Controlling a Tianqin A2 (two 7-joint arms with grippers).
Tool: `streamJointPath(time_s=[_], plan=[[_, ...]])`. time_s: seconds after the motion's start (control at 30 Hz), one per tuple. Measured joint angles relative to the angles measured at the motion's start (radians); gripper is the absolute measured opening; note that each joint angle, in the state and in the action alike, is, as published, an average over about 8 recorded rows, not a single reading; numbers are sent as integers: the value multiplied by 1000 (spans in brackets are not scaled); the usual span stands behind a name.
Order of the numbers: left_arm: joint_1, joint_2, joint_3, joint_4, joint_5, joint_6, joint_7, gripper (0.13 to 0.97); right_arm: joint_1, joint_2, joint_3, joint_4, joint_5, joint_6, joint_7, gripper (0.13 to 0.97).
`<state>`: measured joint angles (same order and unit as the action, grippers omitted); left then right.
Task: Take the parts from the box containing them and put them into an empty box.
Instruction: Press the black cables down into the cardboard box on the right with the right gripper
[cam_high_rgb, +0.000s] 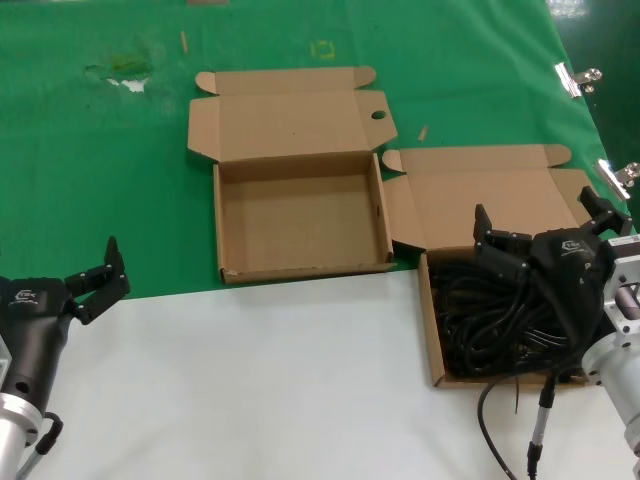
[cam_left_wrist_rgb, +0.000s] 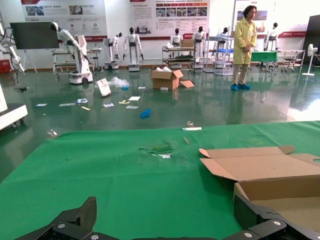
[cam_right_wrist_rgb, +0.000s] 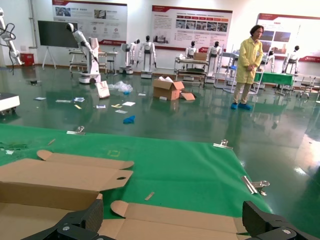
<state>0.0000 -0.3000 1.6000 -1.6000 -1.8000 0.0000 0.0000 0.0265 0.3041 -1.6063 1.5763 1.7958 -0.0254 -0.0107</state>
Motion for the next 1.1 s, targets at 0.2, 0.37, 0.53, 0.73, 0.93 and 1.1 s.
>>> streamJointPath(time_s=[0.2, 0.37, 0.53, 0.73, 0.93, 1.1], plan=[[0, 0, 0, 0, 0, 0, 0, 966, 0, 0, 0, 0, 0, 0, 0, 966], [0, 0, 0, 0, 0, 0, 0, 966, 0, 0, 0, 0, 0, 0, 0, 966], [0, 0, 0, 0, 0, 0, 0, 966, 0, 0, 0, 0, 0, 0, 0, 966], [0, 0, 0, 0, 0, 0, 0, 966, 0, 0, 0, 0, 0, 0, 0, 966], [0, 0, 0, 0, 0, 0, 0, 966, 0, 0, 0, 0, 0, 0, 0, 966], [0, 0, 0, 0, 0, 0, 0, 966, 0, 0, 0, 0, 0, 0, 0, 966]])
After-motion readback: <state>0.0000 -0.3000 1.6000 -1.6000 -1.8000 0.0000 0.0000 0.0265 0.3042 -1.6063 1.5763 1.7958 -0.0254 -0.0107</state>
